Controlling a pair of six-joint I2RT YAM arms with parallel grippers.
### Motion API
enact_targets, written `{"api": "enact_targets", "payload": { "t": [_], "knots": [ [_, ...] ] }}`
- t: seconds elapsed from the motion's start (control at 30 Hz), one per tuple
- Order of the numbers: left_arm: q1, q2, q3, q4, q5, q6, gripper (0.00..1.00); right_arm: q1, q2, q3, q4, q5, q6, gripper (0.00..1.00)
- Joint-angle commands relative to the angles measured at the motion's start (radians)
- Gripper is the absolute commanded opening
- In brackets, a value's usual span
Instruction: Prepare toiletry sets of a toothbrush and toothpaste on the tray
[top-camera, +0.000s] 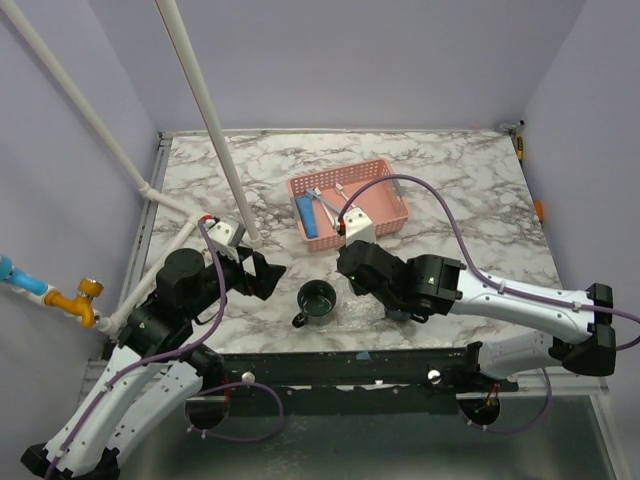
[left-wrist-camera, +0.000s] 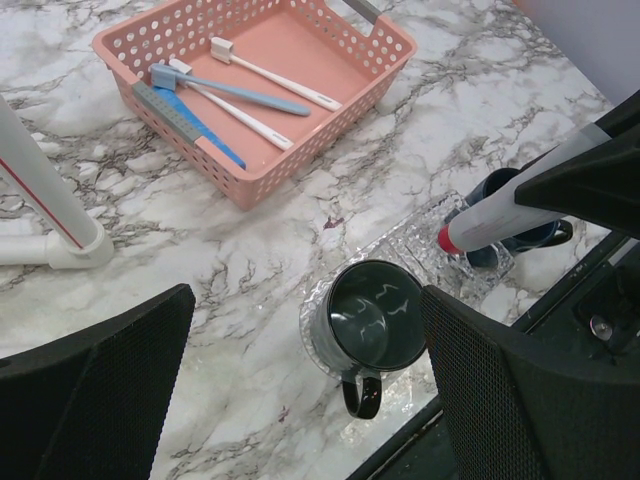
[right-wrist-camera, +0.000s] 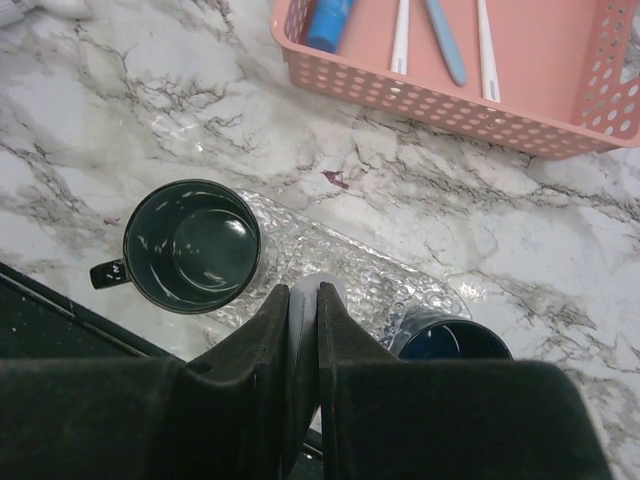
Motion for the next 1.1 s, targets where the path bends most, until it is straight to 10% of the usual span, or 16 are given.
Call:
{"api": "enact_targets", "payload": {
  "t": [0.0, 1.07],
  "knots": [
    [0.006, -0.009, -0.008, 0.033, 0.010, 0.017, 0.93, 0.010, -0.015, -0.019, 0.080, 0.063, 0.016, 0.00],
    [0.006, 0.005, -0.012, 0.039, 0.031, 0.019, 0.94, 0.009, 0.012, -0.149, 0.210, 0.104, 0.090, 0.00]
  ]
}}
